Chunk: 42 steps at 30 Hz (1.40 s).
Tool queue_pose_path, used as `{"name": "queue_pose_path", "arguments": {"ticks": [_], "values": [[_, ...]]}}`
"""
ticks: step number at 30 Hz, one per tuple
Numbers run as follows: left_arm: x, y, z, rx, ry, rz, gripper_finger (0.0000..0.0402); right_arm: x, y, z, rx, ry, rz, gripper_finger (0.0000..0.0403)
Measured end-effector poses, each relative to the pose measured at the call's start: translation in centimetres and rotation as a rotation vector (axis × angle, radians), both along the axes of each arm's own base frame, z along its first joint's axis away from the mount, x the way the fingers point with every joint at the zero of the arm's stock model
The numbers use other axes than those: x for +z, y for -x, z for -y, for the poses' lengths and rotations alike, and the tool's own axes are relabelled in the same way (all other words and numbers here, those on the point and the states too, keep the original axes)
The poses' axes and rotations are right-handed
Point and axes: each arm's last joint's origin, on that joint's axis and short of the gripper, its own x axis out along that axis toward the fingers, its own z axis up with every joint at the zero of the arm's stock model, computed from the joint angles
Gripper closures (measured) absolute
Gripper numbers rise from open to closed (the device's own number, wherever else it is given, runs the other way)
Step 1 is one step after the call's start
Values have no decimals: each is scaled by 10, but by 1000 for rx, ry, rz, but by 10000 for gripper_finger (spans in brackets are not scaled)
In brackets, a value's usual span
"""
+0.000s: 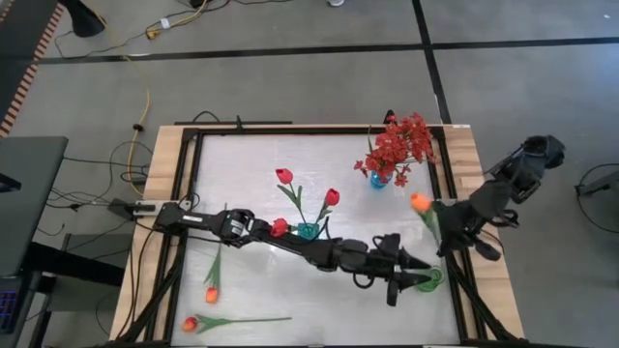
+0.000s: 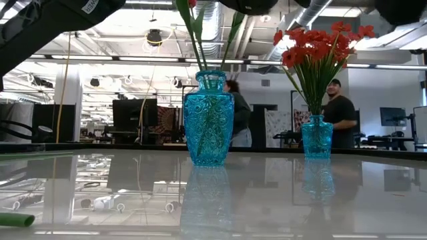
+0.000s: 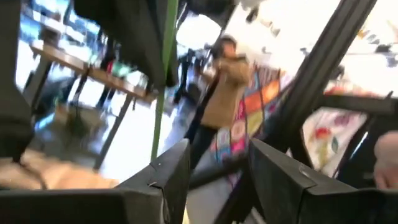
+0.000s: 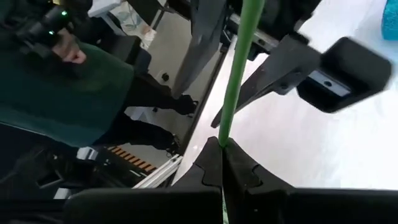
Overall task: Sort flowers into vase by color
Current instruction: Put the top orange flower into the green vase
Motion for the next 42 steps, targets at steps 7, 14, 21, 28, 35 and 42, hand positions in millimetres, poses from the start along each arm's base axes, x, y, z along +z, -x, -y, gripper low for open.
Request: {"name": "queue_pose_path", "arguments": {"ticks": [7, 14, 21, 28, 35, 42], "values": [[35, 16, 2, 72, -125, -244, 251, 3, 15, -1, 15, -6, 43, 384], [81, 49, 15, 63, -218, -382, 251, 4, 23, -7, 48, 20, 92, 385], [134, 93, 17, 194, -287, -468, 251, 2, 27, -18, 25, 122, 172, 385], [182, 115, 20, 179, -344, -266, 251, -17, 32, -29, 14, 189, 179, 385], [217, 129, 16, 121, -363, -61, 251, -25, 36, -33, -12, 182, 174, 385], [239, 142, 7, 82, -344, 28, 251, -31, 39, -38, -6, 185, 201, 385]]}}
